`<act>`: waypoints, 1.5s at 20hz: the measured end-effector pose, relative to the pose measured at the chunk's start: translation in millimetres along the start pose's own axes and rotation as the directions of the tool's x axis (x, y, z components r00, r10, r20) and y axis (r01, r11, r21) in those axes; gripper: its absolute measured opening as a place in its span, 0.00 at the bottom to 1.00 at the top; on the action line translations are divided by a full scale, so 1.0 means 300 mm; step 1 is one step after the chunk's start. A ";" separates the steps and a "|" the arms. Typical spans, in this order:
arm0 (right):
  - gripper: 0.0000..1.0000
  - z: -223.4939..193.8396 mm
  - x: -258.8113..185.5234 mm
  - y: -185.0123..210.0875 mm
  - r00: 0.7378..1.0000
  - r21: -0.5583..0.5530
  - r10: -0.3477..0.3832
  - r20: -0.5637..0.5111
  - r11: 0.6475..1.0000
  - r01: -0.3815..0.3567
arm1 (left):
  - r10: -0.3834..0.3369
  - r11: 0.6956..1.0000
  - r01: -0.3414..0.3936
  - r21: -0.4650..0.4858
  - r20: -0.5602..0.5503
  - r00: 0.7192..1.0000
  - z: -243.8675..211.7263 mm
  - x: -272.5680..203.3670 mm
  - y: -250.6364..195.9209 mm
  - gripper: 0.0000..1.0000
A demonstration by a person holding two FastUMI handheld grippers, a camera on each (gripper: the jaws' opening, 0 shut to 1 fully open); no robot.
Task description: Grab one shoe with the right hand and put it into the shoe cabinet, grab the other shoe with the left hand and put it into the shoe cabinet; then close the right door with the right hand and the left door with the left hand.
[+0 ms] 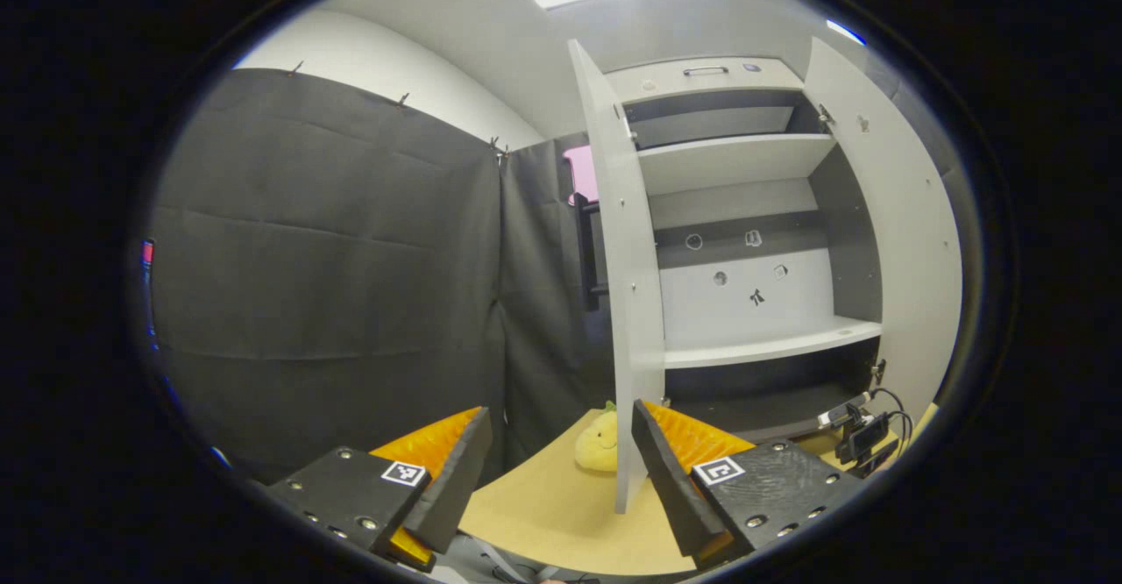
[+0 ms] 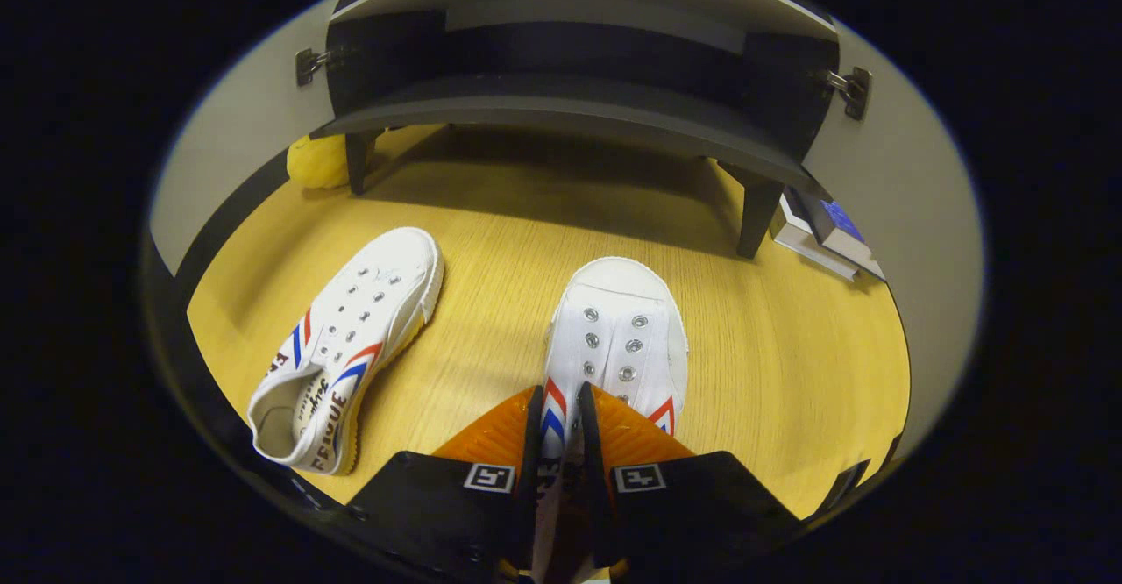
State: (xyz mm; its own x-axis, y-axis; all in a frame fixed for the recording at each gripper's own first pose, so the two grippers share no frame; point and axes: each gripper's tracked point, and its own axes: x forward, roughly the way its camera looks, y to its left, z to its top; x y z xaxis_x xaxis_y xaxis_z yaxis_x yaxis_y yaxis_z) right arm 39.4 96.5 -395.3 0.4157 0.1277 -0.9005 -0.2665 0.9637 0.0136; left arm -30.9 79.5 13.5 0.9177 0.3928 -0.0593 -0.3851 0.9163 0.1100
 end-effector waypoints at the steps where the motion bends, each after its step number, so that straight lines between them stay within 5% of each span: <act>1: 0.24 -0.003 -0.014 0.004 1.000 0.037 0.026 -0.002 0.999 -0.026 | 0.001 1.000 -0.001 -0.001 0.000 1.000 0.002 0.001 0.000 0.94; 3: 0.00 0.003 0.038 0.019 0.999 0.101 0.045 0.004 0.994 -0.045 | -0.006 1.000 0.006 -0.003 -0.001 1.000 -0.001 0.001 -0.003 0.94; 14: 0.02 0.114 -0.176 -0.016 0.981 0.072 0.083 0.174 0.993 -0.097 | -0.070 0.997 0.071 -0.008 0.017 0.997 -0.028 0.015 -0.011 0.94; 30: 0.01 0.675 -0.651 -0.032 0.816 0.058 0.117 0.566 0.982 -0.181 | -0.095 0.995 0.096 -0.016 0.054 0.994 -0.026 0.027 -0.016 0.94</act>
State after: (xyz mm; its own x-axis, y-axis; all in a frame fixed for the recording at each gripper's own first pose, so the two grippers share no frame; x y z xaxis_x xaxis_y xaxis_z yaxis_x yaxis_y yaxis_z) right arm 136.7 109.7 -131.6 0.8000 0.3498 -0.4875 -0.2867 0.9366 0.2016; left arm -22.5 78.8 4.7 0.9540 0.2994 -0.0159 -0.2969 0.9509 0.0878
